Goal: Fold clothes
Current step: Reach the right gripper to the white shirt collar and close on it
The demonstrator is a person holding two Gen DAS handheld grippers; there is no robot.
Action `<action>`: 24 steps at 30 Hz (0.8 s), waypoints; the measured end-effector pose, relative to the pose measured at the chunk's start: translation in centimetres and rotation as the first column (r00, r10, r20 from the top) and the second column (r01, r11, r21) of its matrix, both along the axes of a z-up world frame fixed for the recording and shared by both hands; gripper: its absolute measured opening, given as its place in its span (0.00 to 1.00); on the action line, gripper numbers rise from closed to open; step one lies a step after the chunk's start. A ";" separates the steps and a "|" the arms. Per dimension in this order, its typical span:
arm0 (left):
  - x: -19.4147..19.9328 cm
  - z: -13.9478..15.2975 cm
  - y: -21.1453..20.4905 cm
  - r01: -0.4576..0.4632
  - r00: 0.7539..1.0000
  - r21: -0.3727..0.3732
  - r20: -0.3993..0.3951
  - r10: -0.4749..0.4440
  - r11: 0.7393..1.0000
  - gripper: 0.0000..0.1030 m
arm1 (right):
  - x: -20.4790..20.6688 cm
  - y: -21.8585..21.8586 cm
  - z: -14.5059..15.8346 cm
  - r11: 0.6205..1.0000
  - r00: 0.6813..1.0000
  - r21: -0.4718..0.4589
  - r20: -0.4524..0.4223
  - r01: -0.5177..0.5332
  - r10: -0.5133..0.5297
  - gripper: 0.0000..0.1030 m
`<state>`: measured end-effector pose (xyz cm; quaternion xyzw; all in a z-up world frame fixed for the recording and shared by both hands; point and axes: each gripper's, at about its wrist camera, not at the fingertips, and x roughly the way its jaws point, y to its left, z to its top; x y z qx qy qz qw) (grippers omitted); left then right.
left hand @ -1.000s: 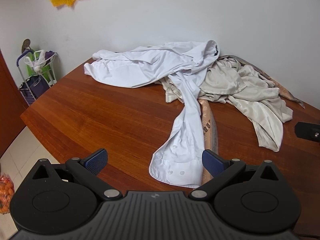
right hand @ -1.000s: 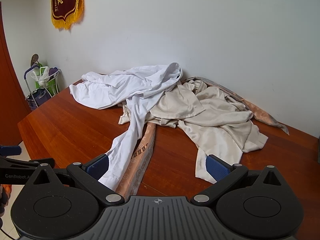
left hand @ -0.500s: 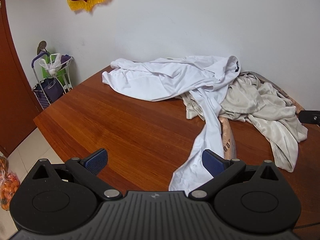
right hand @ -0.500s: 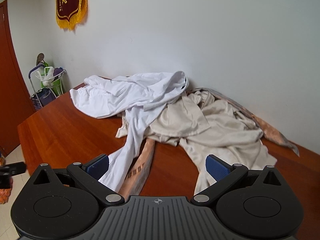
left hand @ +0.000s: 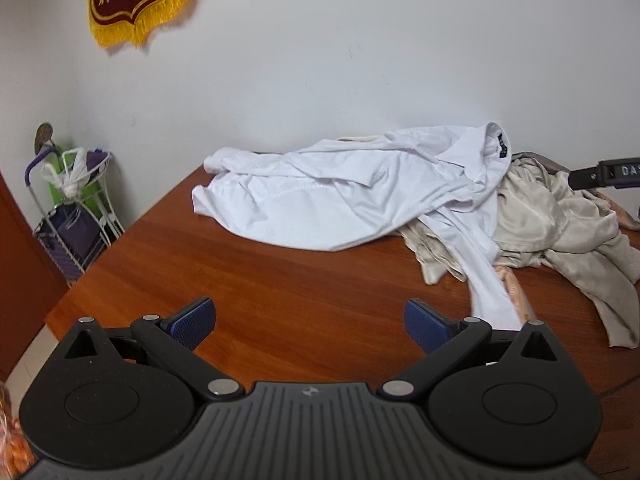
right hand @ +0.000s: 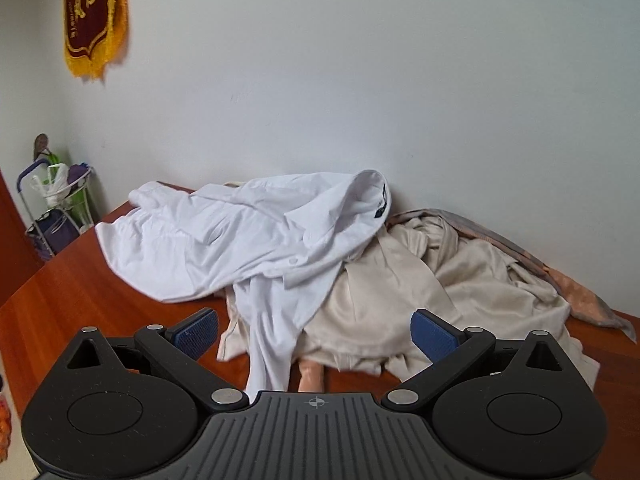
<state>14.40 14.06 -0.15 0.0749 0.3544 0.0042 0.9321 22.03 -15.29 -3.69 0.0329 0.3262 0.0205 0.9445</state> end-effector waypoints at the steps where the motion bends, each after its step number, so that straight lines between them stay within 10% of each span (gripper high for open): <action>1: 0.6 -0.1 0.6 0.004 1.000 0.002 0.000 -0.004 1.000 1.00 | 0.9 0.3 -0.1 1.000 1.000 0.001 0.001 0.005 -0.005 0.99; 24: 9.7 -2.6 7.0 0.009 0.999 -0.009 -0.037 -0.009 1.000 1.00 | 20.2 -0.7 -7.3 0.997 0.993 0.034 -0.088 0.075 -0.072 0.88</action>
